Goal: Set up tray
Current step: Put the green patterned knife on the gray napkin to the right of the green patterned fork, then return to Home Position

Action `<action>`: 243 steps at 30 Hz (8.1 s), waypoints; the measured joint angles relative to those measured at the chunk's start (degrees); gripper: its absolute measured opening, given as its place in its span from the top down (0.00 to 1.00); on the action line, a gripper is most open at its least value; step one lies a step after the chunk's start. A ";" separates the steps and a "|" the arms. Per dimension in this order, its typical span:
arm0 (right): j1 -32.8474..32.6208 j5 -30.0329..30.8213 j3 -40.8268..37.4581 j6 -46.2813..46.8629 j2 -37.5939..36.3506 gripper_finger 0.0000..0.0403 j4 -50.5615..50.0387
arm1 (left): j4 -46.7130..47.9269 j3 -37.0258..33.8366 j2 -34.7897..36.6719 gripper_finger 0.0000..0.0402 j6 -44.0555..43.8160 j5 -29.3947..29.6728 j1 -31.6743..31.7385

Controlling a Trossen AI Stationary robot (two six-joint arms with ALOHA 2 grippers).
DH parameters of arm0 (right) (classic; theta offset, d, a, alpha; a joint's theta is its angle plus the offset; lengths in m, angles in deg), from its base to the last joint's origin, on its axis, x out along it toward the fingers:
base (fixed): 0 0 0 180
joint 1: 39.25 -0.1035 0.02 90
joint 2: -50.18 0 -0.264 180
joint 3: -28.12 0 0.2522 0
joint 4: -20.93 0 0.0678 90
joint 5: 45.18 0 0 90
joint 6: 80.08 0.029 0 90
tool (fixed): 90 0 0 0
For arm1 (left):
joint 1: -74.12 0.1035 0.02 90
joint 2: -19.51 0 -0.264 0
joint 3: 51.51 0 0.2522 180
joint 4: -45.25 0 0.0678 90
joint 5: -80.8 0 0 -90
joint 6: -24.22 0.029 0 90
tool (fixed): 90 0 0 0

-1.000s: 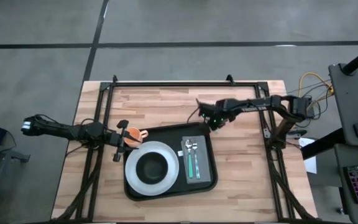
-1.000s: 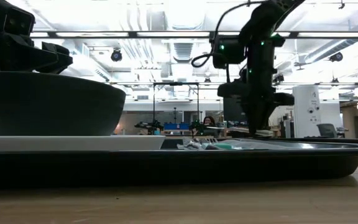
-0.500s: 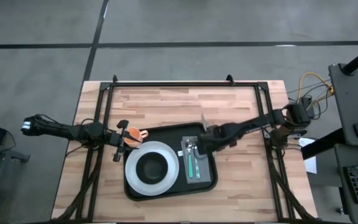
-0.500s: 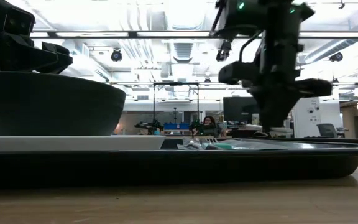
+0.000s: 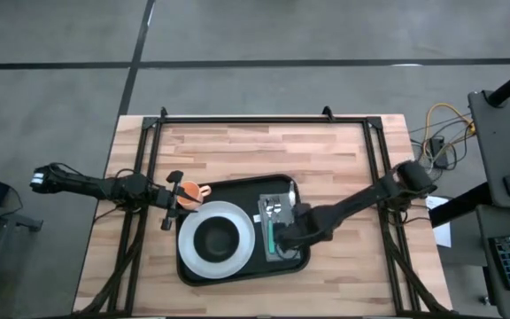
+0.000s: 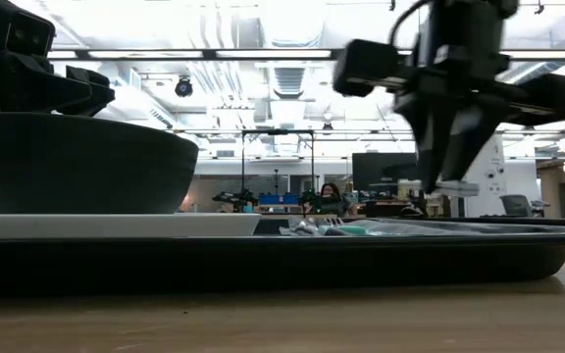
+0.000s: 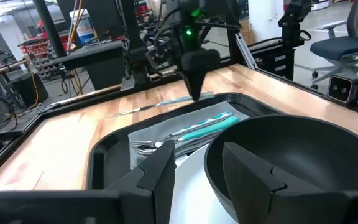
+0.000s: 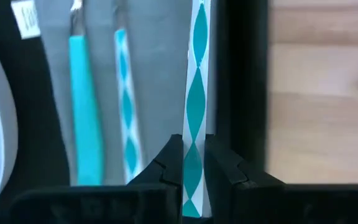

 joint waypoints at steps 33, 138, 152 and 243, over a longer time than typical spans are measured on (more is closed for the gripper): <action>0.11 -3.41 8.86 -2.65 11.43 0.93 -1.95 | 0.02 0.00 0.00 0.71 0.00 0.00 0.00; 3.79 21.58 -29.23 -100.23 -19.10 0.68 69.51 | -0.04 0.00 -0.05 0.71 0.01 0.00 0.00; 10.02 9.38 -45.95 -108.36 -34.97 0.68 76.30 | 0.23 0.00 -0.58 0.71 0.00 0.00 0.00; 22.95 -6.31 -73.57 -125.68 -101.66 0.67 50.20 | 0.42 0.00 -1.25 0.71 -0.01 0.00 0.00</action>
